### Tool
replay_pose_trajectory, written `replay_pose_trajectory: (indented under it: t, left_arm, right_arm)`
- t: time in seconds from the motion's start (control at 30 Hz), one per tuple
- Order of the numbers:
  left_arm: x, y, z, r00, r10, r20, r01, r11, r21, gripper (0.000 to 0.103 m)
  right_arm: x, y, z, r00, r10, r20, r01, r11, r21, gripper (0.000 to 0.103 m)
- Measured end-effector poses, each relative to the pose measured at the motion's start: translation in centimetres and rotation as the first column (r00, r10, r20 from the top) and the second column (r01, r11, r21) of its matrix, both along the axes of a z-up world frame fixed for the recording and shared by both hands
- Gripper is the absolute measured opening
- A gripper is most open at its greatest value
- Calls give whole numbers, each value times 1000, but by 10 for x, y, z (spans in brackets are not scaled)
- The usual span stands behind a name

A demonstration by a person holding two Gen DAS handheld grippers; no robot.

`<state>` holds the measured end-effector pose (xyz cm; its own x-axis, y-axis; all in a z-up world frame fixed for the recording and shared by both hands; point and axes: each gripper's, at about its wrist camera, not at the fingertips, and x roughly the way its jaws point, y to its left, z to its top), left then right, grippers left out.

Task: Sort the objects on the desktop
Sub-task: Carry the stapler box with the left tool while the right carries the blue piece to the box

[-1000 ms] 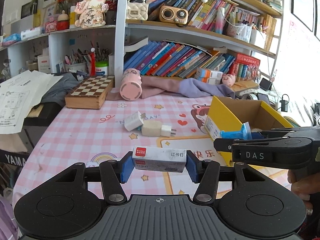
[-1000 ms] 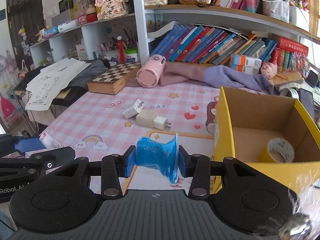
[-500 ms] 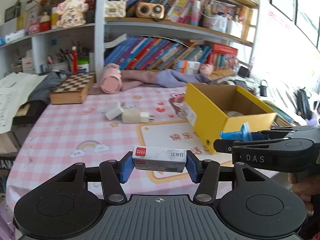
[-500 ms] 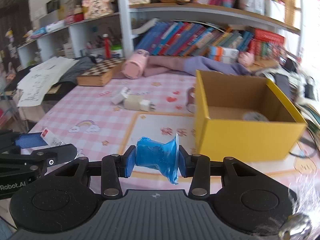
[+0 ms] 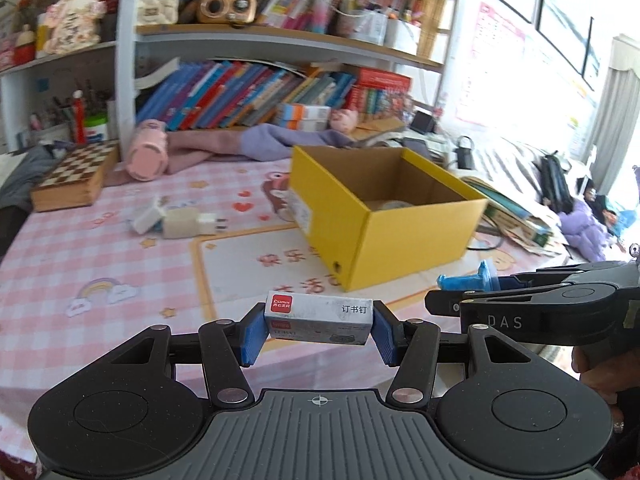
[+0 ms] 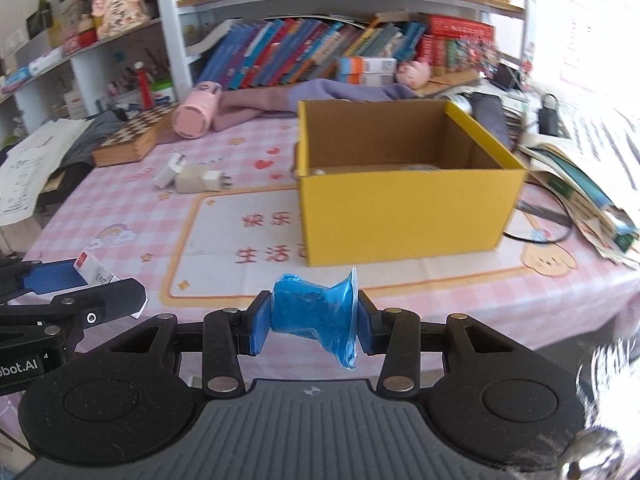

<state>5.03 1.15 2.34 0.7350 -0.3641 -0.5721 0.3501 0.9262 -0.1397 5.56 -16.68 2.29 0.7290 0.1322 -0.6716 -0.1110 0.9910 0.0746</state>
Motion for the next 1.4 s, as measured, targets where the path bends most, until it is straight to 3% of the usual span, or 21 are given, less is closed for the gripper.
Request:
replay_pose_trajectory:
  t: [0.37, 1.17, 1.4]
  left_arm:
    - [7, -42, 2, 993, -119, 3, 119, 993, 17, 54]
    - [39, -101, 0, 975, -221, -9, 221, 975, 26, 54]
    - [50, -111, 3, 975, -219, 28, 218, 975, 43, 54]
  right_arm:
    - [-8, -44, -1, 993, -115, -11, 116, 993, 18, 40]
    - [9, -97, -4, 977, -209, -35, 209, 978, 15, 40]
    - [27, -103, -2, 982, -189, -7, 189, 982, 14, 40]
